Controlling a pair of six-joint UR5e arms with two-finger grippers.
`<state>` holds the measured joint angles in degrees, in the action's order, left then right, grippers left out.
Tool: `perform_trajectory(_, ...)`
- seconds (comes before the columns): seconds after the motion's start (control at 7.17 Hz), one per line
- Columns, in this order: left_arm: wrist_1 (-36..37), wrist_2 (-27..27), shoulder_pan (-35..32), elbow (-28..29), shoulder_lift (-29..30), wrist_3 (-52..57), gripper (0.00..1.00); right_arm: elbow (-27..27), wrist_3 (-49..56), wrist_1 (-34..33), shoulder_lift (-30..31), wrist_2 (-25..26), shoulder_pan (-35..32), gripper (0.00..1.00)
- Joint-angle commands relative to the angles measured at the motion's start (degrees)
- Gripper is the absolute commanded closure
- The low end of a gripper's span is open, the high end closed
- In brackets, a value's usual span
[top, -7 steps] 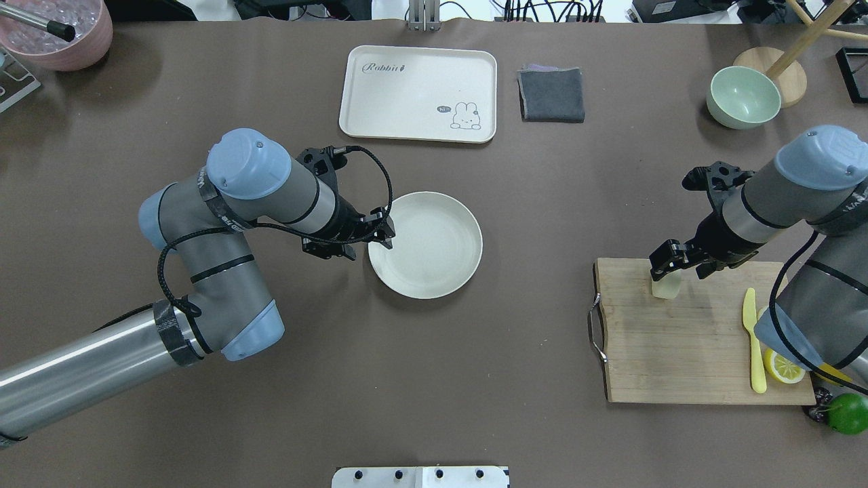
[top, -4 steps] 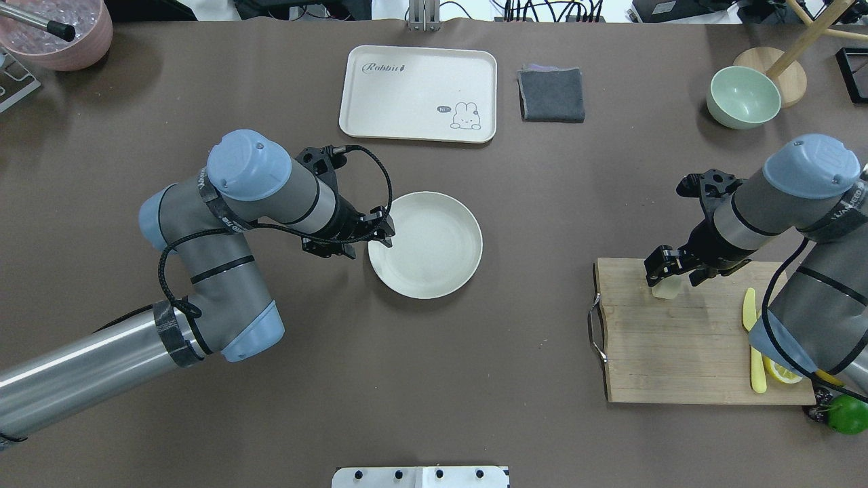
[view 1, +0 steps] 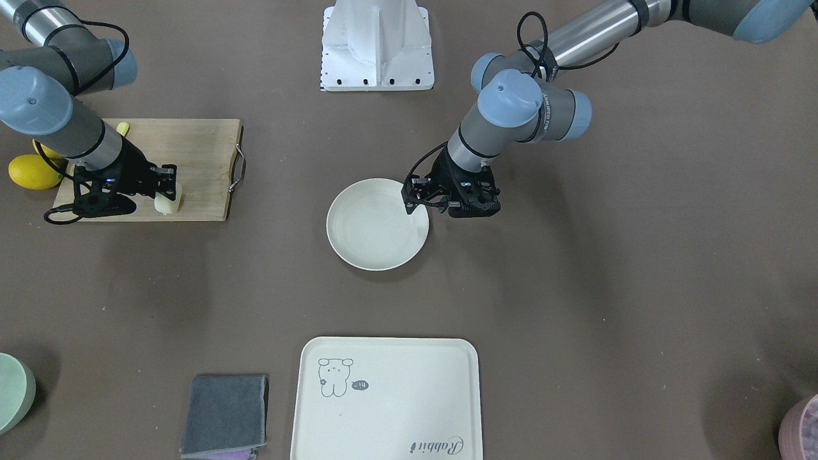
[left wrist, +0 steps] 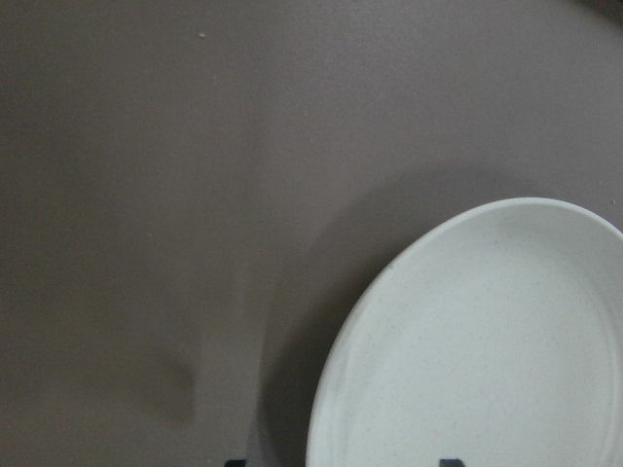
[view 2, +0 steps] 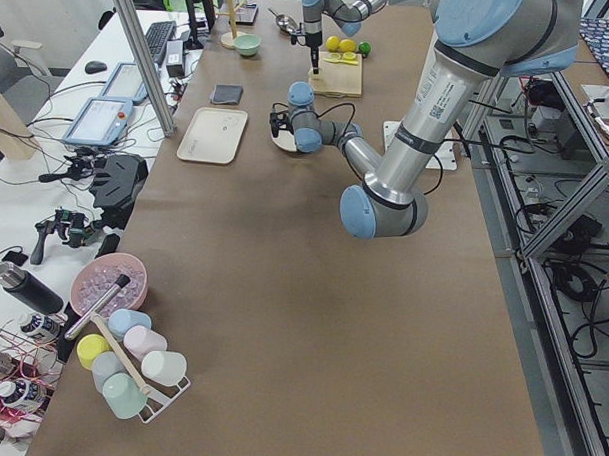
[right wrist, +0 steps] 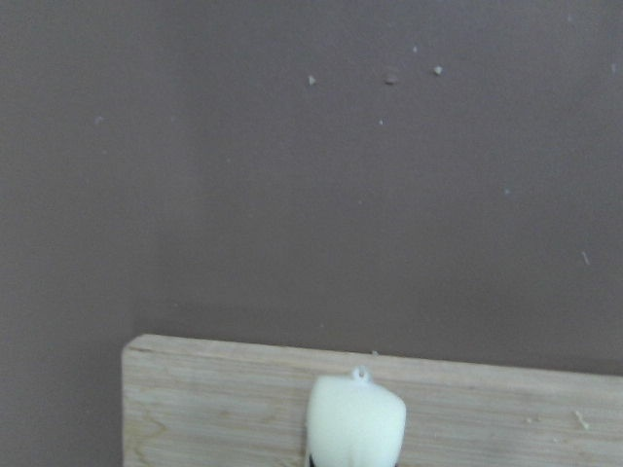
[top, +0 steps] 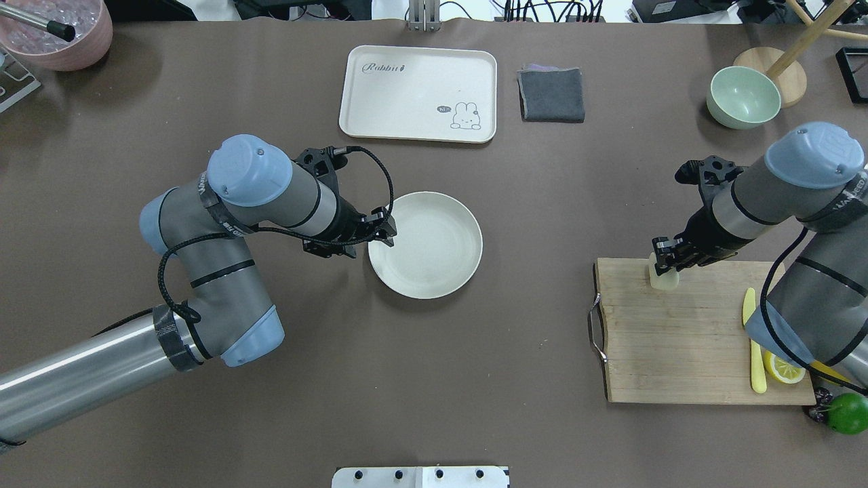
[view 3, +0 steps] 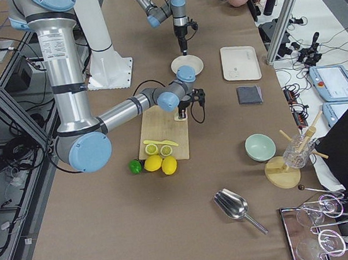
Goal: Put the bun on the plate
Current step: 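Grasp the pale bun with the right gripper while the left gripper holds the plate, then carry the bun over the plate with the right gripper while the left withdraws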
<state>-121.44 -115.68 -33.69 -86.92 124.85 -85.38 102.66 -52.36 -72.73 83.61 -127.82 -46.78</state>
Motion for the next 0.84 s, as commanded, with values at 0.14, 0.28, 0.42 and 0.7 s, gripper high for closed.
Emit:
perform_trajectory(0.14, 0.15, -3.12, -4.96, -8.14, -7.39, 0.82, 0.26, 0.69, -0.02, -6.49, -9.81, -0.51, -2.00, 0.83)
perform_trajectory(0.28, 0.32, -8.46, -10.29, -10.70, -12.04, 2.22, 0.26, 0.61, -1.67, -12.20, -16.05, 0.37, -0.17, 0.83)
perform_trajectory(0.42, 0.41, -14.69, -15.74, -12.29, -16.96, 8.41, 0.26, 0.26, -7.00, -12.78, -20.72, 6.20, 6.37, 0.82)
perform_trajectory(0.7, 0.24, -15.89, -19.73, -12.93, -22.62, 18.27, 0.26, -6.20, -13.35, -13.05, -31.43, 12.32, 13.19, 0.83)
